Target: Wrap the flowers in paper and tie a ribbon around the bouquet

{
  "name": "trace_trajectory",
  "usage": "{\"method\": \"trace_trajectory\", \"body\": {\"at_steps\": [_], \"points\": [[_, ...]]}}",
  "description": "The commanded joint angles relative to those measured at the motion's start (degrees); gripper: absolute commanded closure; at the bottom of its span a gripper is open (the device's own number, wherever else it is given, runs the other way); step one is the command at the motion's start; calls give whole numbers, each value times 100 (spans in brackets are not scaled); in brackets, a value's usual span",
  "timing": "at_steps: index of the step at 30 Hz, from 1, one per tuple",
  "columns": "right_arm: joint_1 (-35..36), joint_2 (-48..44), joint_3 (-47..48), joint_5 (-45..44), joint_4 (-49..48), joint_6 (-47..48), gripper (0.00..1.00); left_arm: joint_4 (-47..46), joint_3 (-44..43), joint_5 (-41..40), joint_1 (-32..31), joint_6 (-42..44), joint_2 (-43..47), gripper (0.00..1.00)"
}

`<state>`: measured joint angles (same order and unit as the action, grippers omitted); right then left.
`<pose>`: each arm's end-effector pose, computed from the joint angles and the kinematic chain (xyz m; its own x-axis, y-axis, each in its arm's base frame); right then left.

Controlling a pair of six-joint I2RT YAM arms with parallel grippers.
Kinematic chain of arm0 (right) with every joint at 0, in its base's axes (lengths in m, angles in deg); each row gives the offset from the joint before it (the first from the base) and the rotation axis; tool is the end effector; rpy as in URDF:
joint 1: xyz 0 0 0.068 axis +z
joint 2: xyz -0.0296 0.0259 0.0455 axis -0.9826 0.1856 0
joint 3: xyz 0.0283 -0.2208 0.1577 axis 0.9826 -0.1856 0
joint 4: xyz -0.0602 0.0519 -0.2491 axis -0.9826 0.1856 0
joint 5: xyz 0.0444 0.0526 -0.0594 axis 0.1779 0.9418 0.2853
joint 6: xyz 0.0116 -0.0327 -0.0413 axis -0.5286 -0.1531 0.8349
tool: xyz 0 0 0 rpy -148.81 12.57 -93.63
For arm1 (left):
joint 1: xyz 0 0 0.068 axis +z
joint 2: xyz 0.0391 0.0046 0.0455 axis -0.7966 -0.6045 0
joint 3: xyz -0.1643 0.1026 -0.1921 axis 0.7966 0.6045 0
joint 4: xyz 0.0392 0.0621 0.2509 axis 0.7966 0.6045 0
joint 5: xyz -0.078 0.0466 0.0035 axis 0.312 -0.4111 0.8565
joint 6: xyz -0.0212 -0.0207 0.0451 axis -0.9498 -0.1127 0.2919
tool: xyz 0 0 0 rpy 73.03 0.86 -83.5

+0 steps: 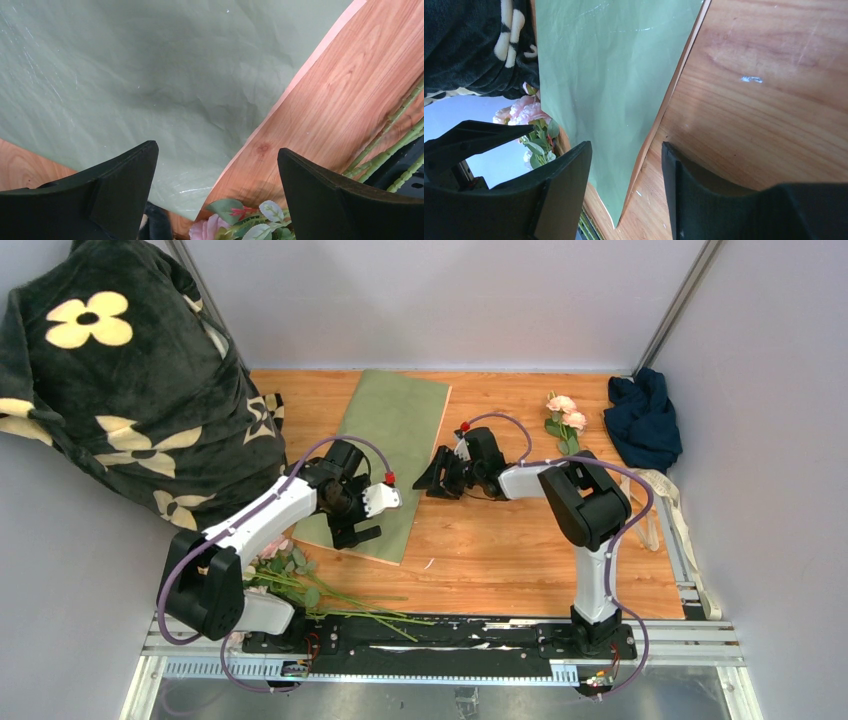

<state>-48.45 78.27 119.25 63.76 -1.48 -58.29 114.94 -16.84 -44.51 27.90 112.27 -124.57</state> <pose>0.3446 0.2293 0.1377 -0.9277 0.1863 -0.3234 -0.1949 0.4970 0.8456 0.2164 -0.1082 0.2151 -0.2427 0.9142 -0.3245 0.9554 0.2833 0.0837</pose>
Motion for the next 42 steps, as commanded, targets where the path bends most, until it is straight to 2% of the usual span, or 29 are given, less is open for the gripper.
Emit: {"method": "trace_trajectory", "body": {"at_steps": [1,9,15,21,22,23,24,25,28,32,36,42], "points": [[181,48,-287,-176,-124,-377,42,-6,10,169,-31,-17,-40,0],[324,237,-246,196,-592,-668,53,-77,-22,108,-30,-74,-113,0],[437,340,-67,277,-632,-686,56,-133,-22,108,-32,-132,-191,0],[469,639,72,352,-1123,-989,58,-136,-16,136,-32,-166,-180,0],[468,675,123,353,-1161,-1015,65,-132,-32,161,-32,-196,-153,0],[459,707,203,353,-1147,-1014,79,-128,-83,199,-27,-290,-122,0],[440,703,273,350,-1093,-1004,96,-116,-147,248,-25,-339,-71,0],[382,643,277,334,-1130,-1027,100,-67,-244,306,-27,-427,-9,0],[115,-1,-31,188,-1398,-1362,100,223,-553,602,-81,-644,289,0],[43,-1049,-334,-139,-1545,-1840,100,215,-674,635,-556,-548,840,0],[65,-2008,-328,-752,-994,-1768,100,238,-1158,618,-636,-652,1188,0],[69,-2730,-222,-1716,-480,-1844,100,288,-1468,764,-669,-897,1472,0]]}}
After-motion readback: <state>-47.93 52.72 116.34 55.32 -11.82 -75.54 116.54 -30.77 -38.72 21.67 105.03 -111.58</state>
